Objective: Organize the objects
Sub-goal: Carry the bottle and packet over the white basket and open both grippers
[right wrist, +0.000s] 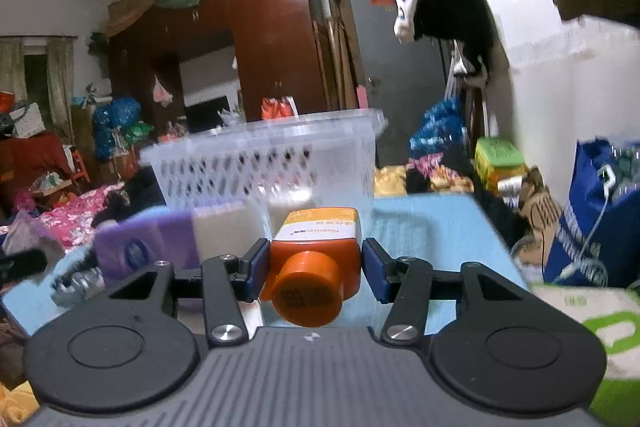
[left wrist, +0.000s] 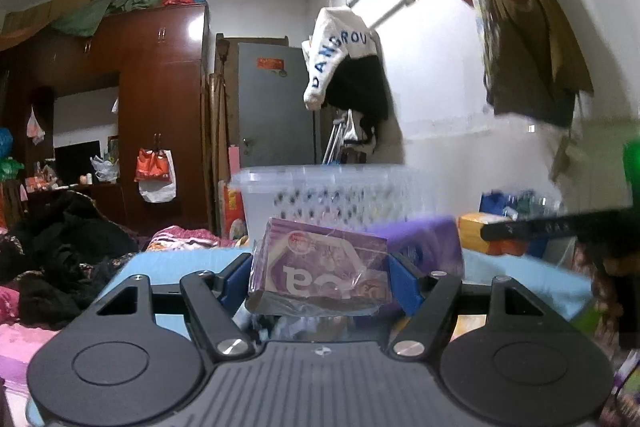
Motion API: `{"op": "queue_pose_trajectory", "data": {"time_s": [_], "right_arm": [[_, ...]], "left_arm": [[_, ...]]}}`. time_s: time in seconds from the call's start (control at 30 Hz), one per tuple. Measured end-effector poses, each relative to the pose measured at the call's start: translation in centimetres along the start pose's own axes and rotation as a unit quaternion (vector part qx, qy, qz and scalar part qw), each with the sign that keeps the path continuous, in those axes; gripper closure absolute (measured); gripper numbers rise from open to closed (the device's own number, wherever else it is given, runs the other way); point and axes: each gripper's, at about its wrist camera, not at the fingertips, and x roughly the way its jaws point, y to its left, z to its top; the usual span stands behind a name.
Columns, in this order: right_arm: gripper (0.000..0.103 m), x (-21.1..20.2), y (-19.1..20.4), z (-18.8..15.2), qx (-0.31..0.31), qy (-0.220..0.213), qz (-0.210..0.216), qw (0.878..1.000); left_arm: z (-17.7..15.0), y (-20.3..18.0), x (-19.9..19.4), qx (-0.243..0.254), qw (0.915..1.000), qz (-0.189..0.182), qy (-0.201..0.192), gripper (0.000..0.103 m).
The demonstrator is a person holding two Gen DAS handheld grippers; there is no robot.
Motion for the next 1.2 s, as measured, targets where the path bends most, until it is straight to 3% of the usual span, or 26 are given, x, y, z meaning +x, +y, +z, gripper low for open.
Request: {"op": "queue_pose_trajectory", "data": {"time_s": [0.1, 0.23, 0.37, 0.53, 0.6, 0.8, 0.83, 0.87, 0.93, 0.97, 1.2], "right_arm": [[0.05, 0.0, 0.6, 2.5, -0.013, -0.021, 0.008, 1.0], [0.05, 2.4, 1.7, 7.3, -0.038, -0.031, 0.024, 0.999], [0.05, 7.4, 2.3, 10.9, -0.06, -0.003, 0.001, 0.998], [0.05, 13.9, 1.6, 12.0, -0.048, 0.063, -0.019, 0.997], [0.05, 15.8, 1.3, 11.7, -0.046, 0.083, -0.022, 0.995], [0.049, 16.6, 1.5, 11.0, -0.051, 0.098, -0.012, 0.994], [0.048, 16.4, 1.7, 11.1, -0.051, 0.097, -0.011, 0.994], [0.045, 16.2, 1.9, 11.1, -0.049, 0.094, -0.011, 0.994], [0.009, 15.8, 1.9, 11.5, -0.047, 0.084, -0.01, 0.995], [0.004, 15.3, 2.0, 11.6, -0.047, 0.073, -0.01, 0.996], [0.0, 8.3, 0.6, 10.2, -0.019, 0.013, 0.034, 0.999]], "left_arm": [[3.0, 1.1, 1.3, -0.014, 0.9998, -0.007, -0.012, 0.028], [8.1, 2.4, 6.5, -0.034, 0.9993, -0.017, 0.003, 0.028], [11.4, 3.5, 14.6, -0.054, 0.996, -0.012, 0.07, 0.028], [11.1, 5.3, 22.4, -0.103, 0.9814, -0.015, 0.161, 0.028], [10.4, 5.6, 23.6, -0.117, 0.9772, -0.025, 0.176, 0.028], [9.6, 6.4, 24.7, -0.132, 0.9734, -0.037, 0.183, 0.026], [9.6, 6.6, 24.8, -0.136, 0.9721, -0.042, 0.187, 0.019], [9.5, 6.7, 25.0, -0.139, 0.9711, -0.047, 0.188, 0.014], [9.7, 6.7, 25.0, -0.139, 0.9726, -0.052, 0.179, 0.002], [9.8, 6.7, 24.6, -0.136, 0.9743, -0.052, 0.172, 0.002], [8.6, 7.0, 16.8, -0.128, 0.9831, -0.071, 0.111, 0.0]]}}
